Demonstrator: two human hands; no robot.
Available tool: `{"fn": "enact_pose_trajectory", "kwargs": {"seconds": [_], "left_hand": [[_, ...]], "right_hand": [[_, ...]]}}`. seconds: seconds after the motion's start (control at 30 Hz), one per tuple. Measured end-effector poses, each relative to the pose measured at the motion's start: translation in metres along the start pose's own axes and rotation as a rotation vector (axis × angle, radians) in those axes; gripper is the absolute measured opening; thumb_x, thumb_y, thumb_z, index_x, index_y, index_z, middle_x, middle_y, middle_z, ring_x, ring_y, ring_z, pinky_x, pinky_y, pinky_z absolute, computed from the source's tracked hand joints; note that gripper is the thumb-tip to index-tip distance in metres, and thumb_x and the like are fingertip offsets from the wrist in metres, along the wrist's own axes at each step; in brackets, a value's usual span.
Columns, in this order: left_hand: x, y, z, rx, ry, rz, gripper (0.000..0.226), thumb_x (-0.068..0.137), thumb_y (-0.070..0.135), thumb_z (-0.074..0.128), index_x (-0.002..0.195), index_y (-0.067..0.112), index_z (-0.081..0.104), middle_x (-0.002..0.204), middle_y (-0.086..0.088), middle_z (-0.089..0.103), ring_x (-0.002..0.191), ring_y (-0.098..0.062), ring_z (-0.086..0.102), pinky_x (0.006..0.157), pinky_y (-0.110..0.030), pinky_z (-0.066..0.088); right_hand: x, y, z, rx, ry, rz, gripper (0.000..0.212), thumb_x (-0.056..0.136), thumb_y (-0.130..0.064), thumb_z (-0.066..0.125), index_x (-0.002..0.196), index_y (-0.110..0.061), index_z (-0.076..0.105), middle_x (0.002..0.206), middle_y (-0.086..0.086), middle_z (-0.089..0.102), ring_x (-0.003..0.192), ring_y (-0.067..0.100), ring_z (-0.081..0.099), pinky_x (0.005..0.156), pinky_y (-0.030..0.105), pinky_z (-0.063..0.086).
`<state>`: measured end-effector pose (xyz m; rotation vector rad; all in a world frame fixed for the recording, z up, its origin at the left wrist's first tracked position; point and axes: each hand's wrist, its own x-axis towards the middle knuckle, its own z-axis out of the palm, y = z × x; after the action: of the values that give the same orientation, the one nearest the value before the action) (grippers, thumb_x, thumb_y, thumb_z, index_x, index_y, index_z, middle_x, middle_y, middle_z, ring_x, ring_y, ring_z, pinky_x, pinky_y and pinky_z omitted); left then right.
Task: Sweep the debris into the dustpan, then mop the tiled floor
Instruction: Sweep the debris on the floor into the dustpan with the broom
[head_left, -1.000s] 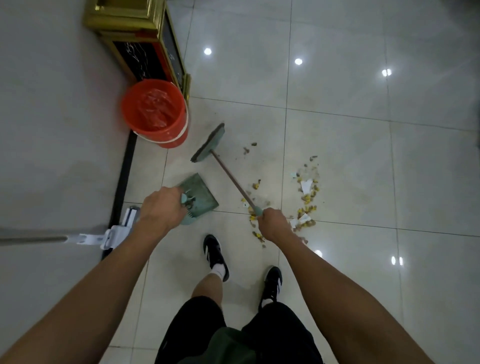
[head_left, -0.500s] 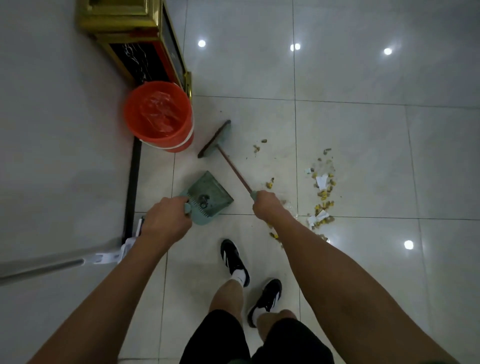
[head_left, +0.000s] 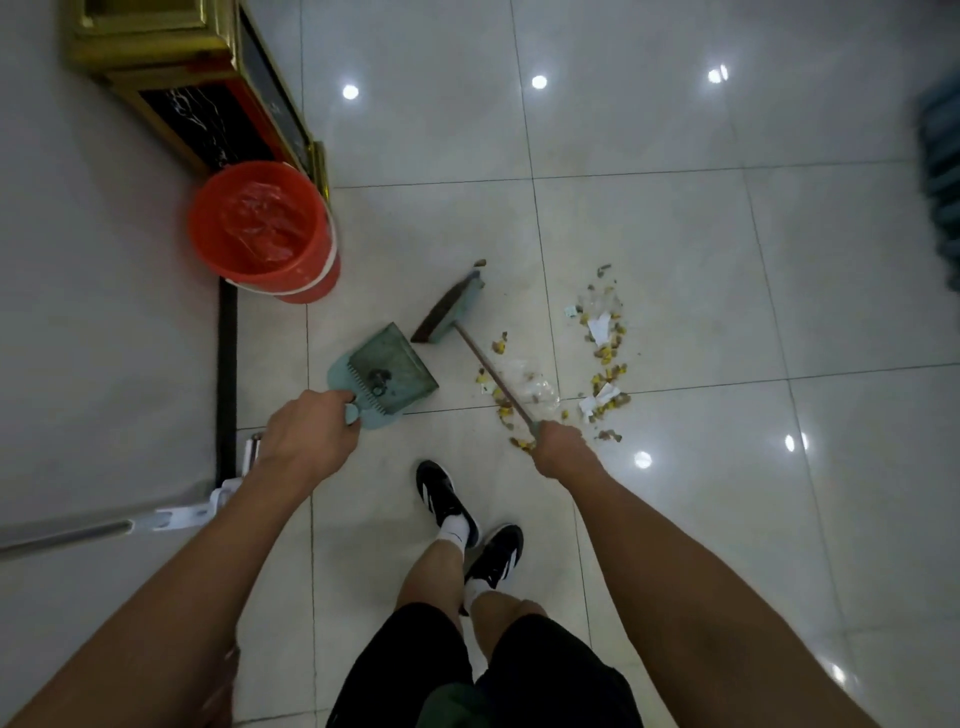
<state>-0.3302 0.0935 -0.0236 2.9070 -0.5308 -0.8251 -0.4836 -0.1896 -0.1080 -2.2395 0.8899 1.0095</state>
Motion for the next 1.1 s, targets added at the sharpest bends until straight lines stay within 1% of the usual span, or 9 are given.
{"fn": "enact_pose_trajectory", "kwargs": {"seconds": [0.2, 0.33, 0.4, 0.47, 0.57, 0.73, 0.87, 0.97, 1.1], "left_hand": [[-0.027, 0.031, 0.013, 0.092, 0.009, 0.090, 0.018, 0.094, 0.029, 0.058, 0.105, 0.021, 0.069, 0.095, -0.010, 0.071, 0.082, -0.032, 0.067, 0.061, -0.031, 0.041], [-0.039, 0.059, 0.016, 0.140, -0.010, 0.117, 0.015, 0.089, 0.028, 0.056, 0.096, 0.023, 0.068, 0.091, -0.008, 0.070, 0.078, -0.031, 0.065, 0.060, -0.031, 0.041], [-0.046, 0.075, 0.018, 0.178, -0.024, 0.126, 0.015, 0.088, 0.029, 0.056, 0.095, 0.023, 0.068, 0.090, -0.007, 0.069, 0.078, -0.031, 0.066, 0.062, -0.031, 0.046], [-0.051, 0.088, 0.020, 0.217, -0.029, 0.151, 0.017, 0.087, 0.029, 0.057, 0.097, 0.022, 0.069, 0.092, -0.008, 0.070, 0.080, -0.032, 0.067, 0.064, -0.032, 0.049], [-0.058, 0.104, 0.021, 0.267, -0.010, 0.190, 0.019, 0.085, 0.027, 0.059, 0.100, 0.023, 0.070, 0.094, -0.011, 0.071, 0.083, -0.034, 0.068, 0.065, -0.033, 0.048], [-0.064, 0.123, 0.014, 0.303, 0.017, 0.232, 0.021, 0.083, 0.025, 0.059, 0.100, 0.026, 0.072, 0.094, -0.011, 0.070, 0.084, -0.035, 0.068, 0.064, -0.032, 0.046], [-0.067, 0.130, 0.004, 0.304, 0.035, 0.242, 0.019, 0.082, 0.024, 0.060, 0.098, 0.026, 0.071, 0.093, -0.011, 0.070, 0.084, -0.036, 0.067, 0.065, -0.033, 0.046], [-0.066, 0.129, -0.005, 0.304, 0.059, 0.238, 0.016, 0.082, 0.023, 0.059, 0.093, 0.025, 0.071, 0.090, -0.011, 0.069, 0.082, -0.036, 0.066, 0.065, -0.033, 0.045], [-0.053, 0.119, -0.021, 0.269, 0.087, 0.227, 0.013, 0.084, 0.024, 0.060, 0.092, 0.024, 0.070, 0.085, -0.009, 0.068, 0.077, -0.034, 0.065, 0.065, -0.035, 0.052]], "right_hand": [[-0.048, 0.079, 0.015, 0.011, -0.030, 0.091, 0.040, 0.098, -0.017, 0.043, 0.138, -0.015, 0.047, 0.129, 0.013, 0.056, 0.112, 0.028, 0.058, 0.093, 0.037, 0.052], [-0.080, 0.125, 0.034, 0.044, -0.018, 0.126, 0.042, 0.098, -0.015, 0.042, 0.139, -0.014, 0.046, 0.128, 0.013, 0.057, 0.110, 0.028, 0.059, 0.091, 0.035, 0.052], [-0.095, 0.144, 0.043, 0.058, -0.022, 0.146, 0.043, 0.098, -0.014, 0.040, 0.140, -0.014, 0.045, 0.128, 0.012, 0.057, 0.109, 0.027, 0.059, 0.088, 0.035, 0.051], [-0.110, 0.161, 0.051, 0.062, -0.026, 0.168, 0.041, 0.097, -0.014, 0.040, 0.138, -0.013, 0.046, 0.124, 0.012, 0.058, 0.103, 0.026, 0.059, 0.082, 0.034, 0.051], [-0.129, 0.181, 0.060, 0.084, -0.016, 0.205, 0.038, 0.096, -0.013, 0.041, 0.133, -0.012, 0.048, 0.117, 0.011, 0.060, 0.089, 0.023, 0.056, 0.075, 0.033, 0.050], [-0.149, 0.193, 0.063, 0.147, 0.041, 0.239, 0.036, 0.094, -0.017, 0.044, 0.129, -0.014, 0.053, 0.100, 0.005, 0.058, 0.081, 0.021, 0.058, 0.068, 0.031, 0.050], [-0.155, 0.190, 0.054, 0.240, 0.090, 0.200, 0.034, 0.093, -0.020, 0.044, 0.123, -0.013, 0.059, 0.092, 0.004, 0.060, 0.078, 0.022, 0.062, 0.070, 0.038, 0.059], [-0.157, 0.182, 0.051, 0.262, 0.118, 0.170, 0.033, 0.095, -0.022, 0.042, 0.122, -0.015, 0.060, 0.096, 0.007, 0.063, 0.081, 0.025, 0.063, 0.073, 0.041, 0.060], [-0.149, 0.161, 0.045, 0.243, 0.159, 0.096, 0.035, 0.098, -0.022, 0.037, 0.126, -0.018, 0.057, 0.104, 0.009, 0.065, 0.086, 0.025, 0.061, 0.073, 0.034, 0.053]]}}
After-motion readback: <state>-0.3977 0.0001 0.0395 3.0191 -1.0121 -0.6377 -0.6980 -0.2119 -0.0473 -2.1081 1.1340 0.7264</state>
